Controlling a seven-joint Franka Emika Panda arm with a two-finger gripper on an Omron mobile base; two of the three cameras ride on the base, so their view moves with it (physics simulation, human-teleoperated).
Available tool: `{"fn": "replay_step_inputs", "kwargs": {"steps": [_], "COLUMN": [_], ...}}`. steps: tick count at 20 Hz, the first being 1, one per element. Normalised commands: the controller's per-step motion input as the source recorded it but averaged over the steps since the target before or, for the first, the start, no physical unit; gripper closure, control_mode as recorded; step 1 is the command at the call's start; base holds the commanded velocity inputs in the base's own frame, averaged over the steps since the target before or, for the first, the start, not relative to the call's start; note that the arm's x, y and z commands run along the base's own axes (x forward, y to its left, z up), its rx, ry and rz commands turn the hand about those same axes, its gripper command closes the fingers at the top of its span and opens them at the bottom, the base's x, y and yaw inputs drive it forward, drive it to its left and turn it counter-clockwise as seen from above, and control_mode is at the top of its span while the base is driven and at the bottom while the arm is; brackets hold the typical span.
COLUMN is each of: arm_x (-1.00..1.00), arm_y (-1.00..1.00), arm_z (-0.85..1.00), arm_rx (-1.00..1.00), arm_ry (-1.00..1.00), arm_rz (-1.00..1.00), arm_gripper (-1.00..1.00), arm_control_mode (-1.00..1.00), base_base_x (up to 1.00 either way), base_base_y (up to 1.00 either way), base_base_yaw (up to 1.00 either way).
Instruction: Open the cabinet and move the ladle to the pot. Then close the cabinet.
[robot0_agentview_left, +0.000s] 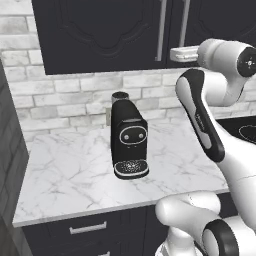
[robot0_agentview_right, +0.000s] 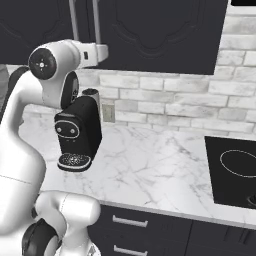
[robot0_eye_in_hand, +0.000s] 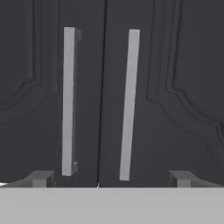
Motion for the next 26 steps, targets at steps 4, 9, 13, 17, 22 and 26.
{"fn": "replay_step_inputs", "kwargs": {"steps": [4,9,13,17,22,26], "arm_x": [0.44,0.50,0.46,0.41,0.44,0.43], "arm_y": [0.00,-0.01,-0.02,-0.04,-0.03,-0.02], "arm_z": [0.02,0.01,0.04,0.01,0.00,0.00], "arm_rx": [0.00,0.00,0.00,0.00,0.00,0.00], "arm_ry": [-0.10,-0.07,-0.04,-0.05,-0.06,-0.02], "arm_rz": [0.00,0.00,0.00,0.00,0.00,0.00], "arm_gripper": [-1.00,-1.00,-1.00,-1.00,-1.00,-1.00], "arm_control_mode": [-1.00,-1.00,-1.00,-1.00,-1.00,-1.00], "base_base_x": [0.00,0.00,0.00,0.00,0.00,0.00], "base_base_y": [0.00,0.00,0.00,0.00,0.00,0.00], "base_base_yaw": [0.00,0.00,0.00,0.00,0.00,0.00]}}
